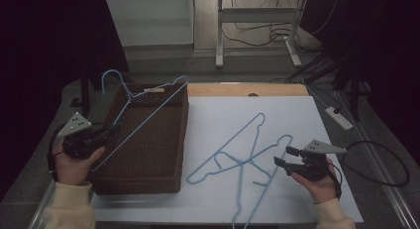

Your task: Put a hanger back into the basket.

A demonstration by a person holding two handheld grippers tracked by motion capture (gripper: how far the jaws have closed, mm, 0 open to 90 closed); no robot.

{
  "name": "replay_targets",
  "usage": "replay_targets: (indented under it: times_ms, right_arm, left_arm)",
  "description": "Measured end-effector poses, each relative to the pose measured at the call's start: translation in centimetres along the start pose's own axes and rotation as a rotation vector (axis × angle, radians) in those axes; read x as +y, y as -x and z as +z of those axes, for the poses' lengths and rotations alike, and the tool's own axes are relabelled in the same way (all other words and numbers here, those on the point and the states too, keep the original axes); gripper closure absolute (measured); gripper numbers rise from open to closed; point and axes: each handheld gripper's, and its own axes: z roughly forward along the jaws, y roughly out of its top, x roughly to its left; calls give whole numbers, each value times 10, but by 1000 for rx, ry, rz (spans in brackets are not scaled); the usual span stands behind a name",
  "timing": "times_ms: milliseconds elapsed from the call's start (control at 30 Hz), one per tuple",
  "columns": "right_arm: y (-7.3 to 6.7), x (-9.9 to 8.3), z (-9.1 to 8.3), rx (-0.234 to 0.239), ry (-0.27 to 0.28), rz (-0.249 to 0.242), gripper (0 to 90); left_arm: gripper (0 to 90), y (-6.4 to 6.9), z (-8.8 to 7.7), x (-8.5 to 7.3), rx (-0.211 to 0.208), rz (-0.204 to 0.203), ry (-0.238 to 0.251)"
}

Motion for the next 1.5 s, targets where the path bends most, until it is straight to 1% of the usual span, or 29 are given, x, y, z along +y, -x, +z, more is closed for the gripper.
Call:
replay_targets:
  times_ms: [100, 200, 233, 300, 333, 467, 600, 700, 767, 900, 1033, 1100, 1167, 1233, 1267, 1367, 1467, 1500]
  right_arm:
    - [0, 0, 0, 0, -4, -1, 333]
    - [0, 0, 1, 2, -7, -1, 332]
    - [0, -1, 1, 2, -9, -3, 332]
    - [0, -1, 2, 1, -11, -4, 332]
    - [0, -1, 2, 0, -11, -4, 332]
    - [0, -1, 2, 2, -17, -5, 331]
    - [0, -1, 2, 2, -19, -4, 331]
    - [0, -1, 3, 3, -21, -6, 331]
    - [0, -1, 3, 4, -22, -7, 331]
    - [-1, -2, 4, 6, -24, -6, 331]
    - [-1, -2, 5, 5, -28, -10, 331]
    - [-1, -2, 4, 5, -26, -9, 331]
    - [-1, -2, 4, 5, -26, -9, 331]
    - [-1, -2, 4, 6, -25, -5, 331]
    - [-1, -2, 4, 7, -26, -4, 331]
    - [-2, -2, 5, 10, -33, -11, 330]
    - [-1, -2, 5, 13, -33, -13, 330]
    - [-1, -2, 5, 13, -33, -12, 329]
  left_arm:
    - [863, -5, 0, -3, 10, -10, -2]
    - [863, -8, 1, -5, 20, -10, -10]
    - [863, -9, 5, -7, 22, -7, -22]
    - [863, -10, 7, -8, 23, -6, -30]
    - [863, -9, 10, -9, 30, 1, -42]
    - [863, -7, 17, -9, 34, 17, -63]
    - [863, -7, 20, -10, 35, 23, -72]
    - [863, -7, 24, -11, 45, 30, -88]
    - [863, -8, 26, -12, 49, 33, -101]
    - [863, -9, 32, -13, 44, 27, -119]
    - [863, -10, 40, -14, 38, 25, -148]
    - [863, -12, 45, -13, 31, 18, -168]
    - [863, -12, 47, -13, 29, 15, -174]
    - [863, -14, 53, -13, 17, 7, -191]
    - [863, -15, 56, -13, 9, 3, -204]
    - [863, -16, 66, -14, 18, 13, -267]
    - [862, -17, 74, -15, 21, 16, -311]
    - [863, -17, 74, -15, 21, 16, -311]
